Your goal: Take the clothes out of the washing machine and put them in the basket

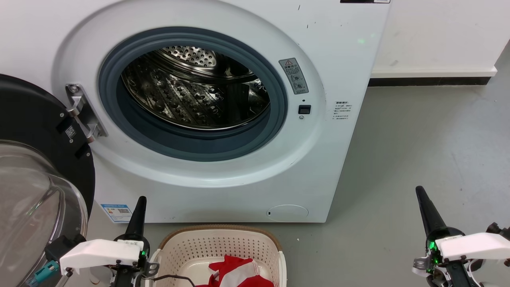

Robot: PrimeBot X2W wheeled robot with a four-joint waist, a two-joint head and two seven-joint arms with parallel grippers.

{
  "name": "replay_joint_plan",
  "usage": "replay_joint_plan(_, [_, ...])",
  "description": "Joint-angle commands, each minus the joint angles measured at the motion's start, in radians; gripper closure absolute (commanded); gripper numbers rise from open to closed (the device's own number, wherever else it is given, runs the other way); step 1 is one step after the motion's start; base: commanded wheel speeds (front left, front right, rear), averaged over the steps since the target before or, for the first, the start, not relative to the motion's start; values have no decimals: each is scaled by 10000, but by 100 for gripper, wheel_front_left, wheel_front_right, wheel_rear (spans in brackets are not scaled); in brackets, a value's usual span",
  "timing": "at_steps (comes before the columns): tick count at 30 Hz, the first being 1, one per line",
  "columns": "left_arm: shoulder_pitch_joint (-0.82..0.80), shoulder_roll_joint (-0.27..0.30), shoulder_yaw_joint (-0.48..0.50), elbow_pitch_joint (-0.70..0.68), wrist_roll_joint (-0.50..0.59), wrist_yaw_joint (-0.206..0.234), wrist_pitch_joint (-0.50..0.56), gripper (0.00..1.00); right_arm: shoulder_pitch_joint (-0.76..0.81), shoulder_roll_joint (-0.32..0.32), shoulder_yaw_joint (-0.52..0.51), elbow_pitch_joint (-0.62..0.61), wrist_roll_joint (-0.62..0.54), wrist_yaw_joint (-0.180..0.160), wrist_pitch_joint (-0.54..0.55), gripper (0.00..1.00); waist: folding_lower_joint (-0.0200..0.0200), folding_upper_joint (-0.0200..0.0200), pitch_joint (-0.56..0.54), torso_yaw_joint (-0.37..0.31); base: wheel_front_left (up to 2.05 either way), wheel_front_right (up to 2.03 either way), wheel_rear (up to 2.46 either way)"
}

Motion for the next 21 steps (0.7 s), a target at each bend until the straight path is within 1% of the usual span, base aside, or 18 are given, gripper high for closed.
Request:
replay_joint_plan(1, [-180,14,59,-20,-179,-74,45,100,-204,-55,-40,0,190,-1,33,100,-1,0,1,1,0,0,0])
replay_joint_plan(21, [-280,-73,248,57,-1866,-237,458,100,-390,-24,-198,229,1882,-2,294,100,-1,0,34,26,0,0,0])
